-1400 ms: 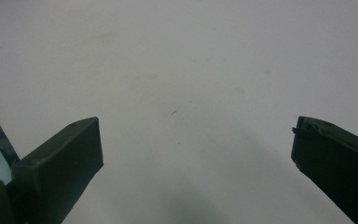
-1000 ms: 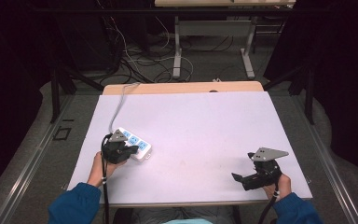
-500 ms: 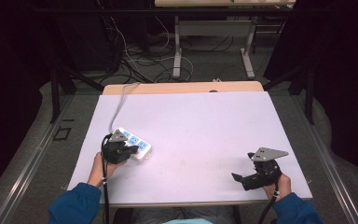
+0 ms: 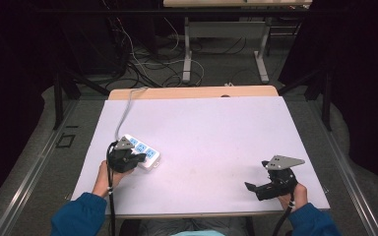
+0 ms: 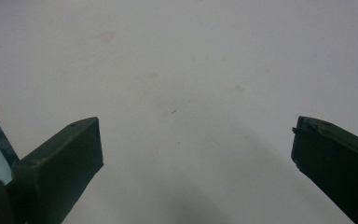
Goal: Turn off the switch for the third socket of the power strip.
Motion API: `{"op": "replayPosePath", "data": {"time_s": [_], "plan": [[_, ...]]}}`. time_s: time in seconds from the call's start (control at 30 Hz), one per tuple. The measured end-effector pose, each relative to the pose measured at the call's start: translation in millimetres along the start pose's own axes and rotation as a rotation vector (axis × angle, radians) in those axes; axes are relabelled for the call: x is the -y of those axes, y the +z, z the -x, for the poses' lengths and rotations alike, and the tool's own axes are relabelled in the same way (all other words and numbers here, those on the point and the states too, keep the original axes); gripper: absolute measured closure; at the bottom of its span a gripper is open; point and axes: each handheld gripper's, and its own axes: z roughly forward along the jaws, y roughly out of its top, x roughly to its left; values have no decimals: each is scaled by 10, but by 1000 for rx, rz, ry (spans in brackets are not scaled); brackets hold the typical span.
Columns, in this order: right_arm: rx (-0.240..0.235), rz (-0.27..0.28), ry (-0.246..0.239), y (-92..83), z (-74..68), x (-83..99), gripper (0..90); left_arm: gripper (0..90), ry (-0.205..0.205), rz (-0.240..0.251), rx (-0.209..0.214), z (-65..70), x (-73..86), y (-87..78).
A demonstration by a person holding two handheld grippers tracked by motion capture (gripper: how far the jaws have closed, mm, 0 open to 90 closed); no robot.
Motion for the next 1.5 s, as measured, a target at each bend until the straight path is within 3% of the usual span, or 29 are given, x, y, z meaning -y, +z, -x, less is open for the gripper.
{"op": "replayPosePath", "data": {"time_s": [1.5], "plan": [[0, 1, -1, 0, 5, 1, 14, 900, 1, -2, -2, 7, 15, 0]]}}
